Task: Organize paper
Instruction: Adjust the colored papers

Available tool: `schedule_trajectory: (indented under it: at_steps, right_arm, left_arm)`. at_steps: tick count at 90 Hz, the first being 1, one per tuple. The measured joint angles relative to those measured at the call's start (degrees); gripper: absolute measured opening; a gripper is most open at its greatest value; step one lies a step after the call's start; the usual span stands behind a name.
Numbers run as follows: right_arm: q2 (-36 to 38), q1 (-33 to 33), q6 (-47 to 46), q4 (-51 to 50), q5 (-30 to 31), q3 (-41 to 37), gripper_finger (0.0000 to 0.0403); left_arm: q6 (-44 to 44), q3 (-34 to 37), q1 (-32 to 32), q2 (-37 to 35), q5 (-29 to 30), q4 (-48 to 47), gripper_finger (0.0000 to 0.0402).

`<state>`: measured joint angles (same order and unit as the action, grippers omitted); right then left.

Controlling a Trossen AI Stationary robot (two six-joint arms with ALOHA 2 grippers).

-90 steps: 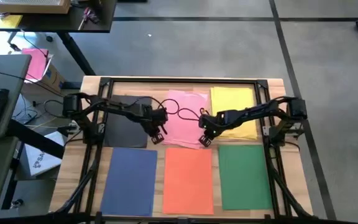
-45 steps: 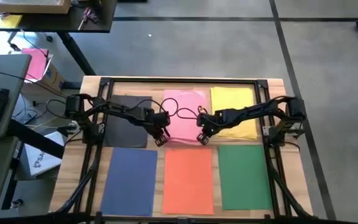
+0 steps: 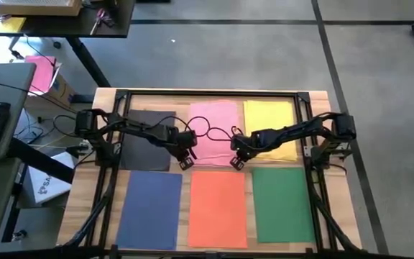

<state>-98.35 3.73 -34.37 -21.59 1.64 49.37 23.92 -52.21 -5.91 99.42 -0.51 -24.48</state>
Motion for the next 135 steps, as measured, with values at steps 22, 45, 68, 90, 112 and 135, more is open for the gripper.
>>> schedule_trajectory:
  at_steps: [22,45,68,90,112,135]
  right_arm:
    - [3.01,0.15,4.47,-4.34,-0.80,1.89,0.0000]
    - [3.53,3.74,2.57,-3.31,10.43,0.94,0.0000]
    - [1.69,6.42,3.31,-0.45,9.58,-2.34,0.0000]
    - [1.64,4.35,7.52,0.72,5.10,-2.48,0.0000]
    - [3.65,3.52,13.70,-0.54,-1.82,-2.53,0.0000]
    - [6.07,4.41,9.09,-1.64,7.93,-2.57,0.0000]
  left_arm:
    - [-0.52,-2.30,-0.33,-1.31,1.01,-4.03,0.0000]
    - [-0.50,-3.11,-1.14,-1.53,1.98,-5.19,0.0000]
    - [0.02,-1.47,-1.16,1.58,1.11,-2.44,0.0000]
    - [0.04,-1.28,-1.14,1.72,1.93,-1.26,0.0000]
    - [0.52,-1.14,-0.38,-0.55,2.19,-2.71,0.0000]
    - [0.82,-1.15,-2.16,-4.04,1.27,-4.29,0.0000]
